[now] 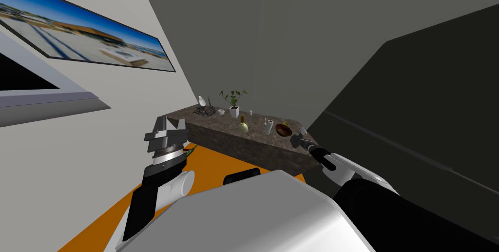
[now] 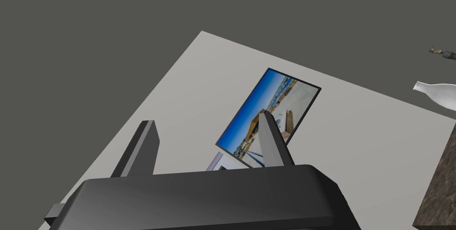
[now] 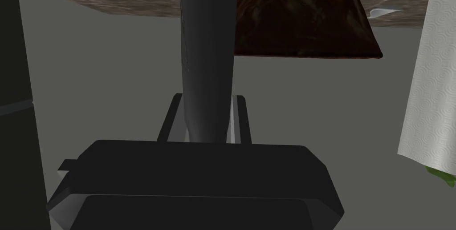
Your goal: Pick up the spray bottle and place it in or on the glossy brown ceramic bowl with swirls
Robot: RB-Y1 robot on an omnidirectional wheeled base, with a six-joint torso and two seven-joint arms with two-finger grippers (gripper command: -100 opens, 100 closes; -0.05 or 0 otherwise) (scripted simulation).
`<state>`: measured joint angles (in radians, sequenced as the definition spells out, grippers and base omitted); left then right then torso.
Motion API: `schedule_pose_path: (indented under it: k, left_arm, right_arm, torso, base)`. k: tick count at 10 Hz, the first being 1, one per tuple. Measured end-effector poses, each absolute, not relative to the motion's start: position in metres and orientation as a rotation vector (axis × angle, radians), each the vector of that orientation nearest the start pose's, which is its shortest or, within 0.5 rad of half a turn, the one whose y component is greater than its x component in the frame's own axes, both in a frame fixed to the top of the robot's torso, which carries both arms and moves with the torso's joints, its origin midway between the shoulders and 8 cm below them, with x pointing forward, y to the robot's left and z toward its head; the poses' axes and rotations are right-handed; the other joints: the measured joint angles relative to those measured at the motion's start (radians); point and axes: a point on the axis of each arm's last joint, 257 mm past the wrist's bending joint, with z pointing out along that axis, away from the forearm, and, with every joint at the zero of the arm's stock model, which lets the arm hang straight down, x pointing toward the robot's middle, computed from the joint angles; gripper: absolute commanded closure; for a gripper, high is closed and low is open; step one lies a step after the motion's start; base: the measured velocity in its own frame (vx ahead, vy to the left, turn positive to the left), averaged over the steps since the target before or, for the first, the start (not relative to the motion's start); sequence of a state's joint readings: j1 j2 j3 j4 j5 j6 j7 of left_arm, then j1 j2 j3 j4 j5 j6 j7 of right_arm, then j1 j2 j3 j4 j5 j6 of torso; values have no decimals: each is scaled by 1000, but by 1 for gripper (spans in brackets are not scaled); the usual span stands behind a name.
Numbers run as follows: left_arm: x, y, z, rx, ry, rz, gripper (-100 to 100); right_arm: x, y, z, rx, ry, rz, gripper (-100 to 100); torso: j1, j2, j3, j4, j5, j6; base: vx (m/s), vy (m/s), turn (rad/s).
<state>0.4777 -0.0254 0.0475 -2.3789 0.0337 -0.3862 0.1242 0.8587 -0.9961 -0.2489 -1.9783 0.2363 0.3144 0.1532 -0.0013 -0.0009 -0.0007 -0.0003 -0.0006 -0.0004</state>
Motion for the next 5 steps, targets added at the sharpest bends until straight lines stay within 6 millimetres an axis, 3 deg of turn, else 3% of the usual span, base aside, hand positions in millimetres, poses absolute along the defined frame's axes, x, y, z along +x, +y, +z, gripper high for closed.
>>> schedule_pose_path:
  k: [1,2,3,4,5]
  left_arm:
    - [339,297,55,-730,527,-1403,0]
    - [339,297,55,-730,527,-1403,0]
    - [339,297,55,-730,527,-1403,0]
    - [339,297,55,-730,527,-1403,0]
    - [339,297,55,-730,527,-1403,0]
  right_arm:
    - [296,-577,-239,426,1992,-259,0]
    - [296,-577,-239,426,1992,-259,100]
    - [297,-573,-235,416,1993,-253,100]
    - [297,-572,-235,416,1994,-253,0]
    - [297,-572,-235,416,1994,-253,100]
  torso:
    - [0,0,0,0,0,0]
    - [0,0,0,0,0,0]
    - [2,3,2,0,0,2]
    - [2,3,2,1,0,1]
    - [1,1,1,0,0,0]
  base:
    - [0,0,0]
    - [-44,29,-130]
    - [-29,22,-44]
    - [0,0,0]
    - [-61,16,7]
